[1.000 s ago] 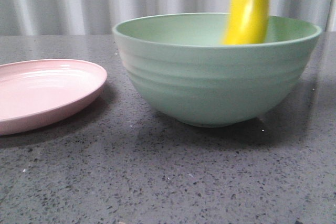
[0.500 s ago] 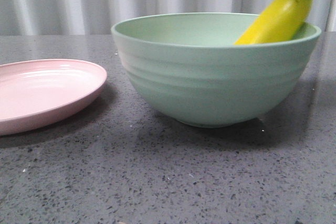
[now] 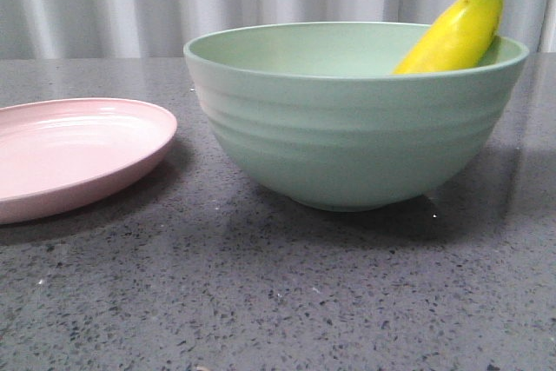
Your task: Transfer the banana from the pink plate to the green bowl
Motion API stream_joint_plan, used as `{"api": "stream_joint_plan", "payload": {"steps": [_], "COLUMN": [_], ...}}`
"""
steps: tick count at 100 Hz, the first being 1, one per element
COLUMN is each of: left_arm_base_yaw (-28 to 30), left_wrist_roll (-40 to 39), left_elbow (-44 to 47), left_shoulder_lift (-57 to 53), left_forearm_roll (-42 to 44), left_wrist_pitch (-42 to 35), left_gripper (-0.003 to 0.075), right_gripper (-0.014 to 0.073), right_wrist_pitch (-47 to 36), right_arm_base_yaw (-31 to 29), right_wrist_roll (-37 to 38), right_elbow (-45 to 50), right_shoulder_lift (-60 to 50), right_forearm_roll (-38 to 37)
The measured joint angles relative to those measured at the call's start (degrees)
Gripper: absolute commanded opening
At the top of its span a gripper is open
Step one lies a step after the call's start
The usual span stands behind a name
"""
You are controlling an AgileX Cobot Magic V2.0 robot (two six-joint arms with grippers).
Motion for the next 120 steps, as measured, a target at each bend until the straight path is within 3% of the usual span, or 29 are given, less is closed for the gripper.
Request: {"api": "stream_joint_plan", "payload": {"steps": [16, 49, 80, 94, 120], "left_arm_base_yaw": [0.0, 0.0, 0.0, 0.0, 0.0], "left_wrist_roll": [0.1, 3.2, 3.9, 4.4, 4.5], "left_elbow": [0.3, 10.9, 30.3, 38.8, 50.9], "left_shoulder_lift": [-0.2, -9.5, -31.2, -42.2, -57.7], "left_forearm_roll": [0.0, 0.2, 0.2, 0.1, -0.2], "left_wrist_pitch": [0.6, -5.1, -18.3, -20.5, -20.8], "left_gripper": [-0.0020, -0.0020, -0.0020, -0.0020, -0.0020], "right_gripper": [-0.0045, -0.0052, -0.0053, -0.0053, -0.0053], "right_wrist_pitch": [3.1, 1.8, -10.0, -15.1, -14.8], "right_arm_base_yaw": [0.0, 0.0, 0.0, 0.0, 0.0], "right_wrist_roll": [-1.2, -1.4, -1.5, -1.5, -1.5], "right_elbow": [1.9, 10.2, 23.6, 30.0, 37.2], "right_shoulder_lift": [-5.3, -20.5, -37.3, -43.4, -47.4], "right_forearm_roll": [-1.9, -3.7, -4.6, -5.2, -6.0]}}
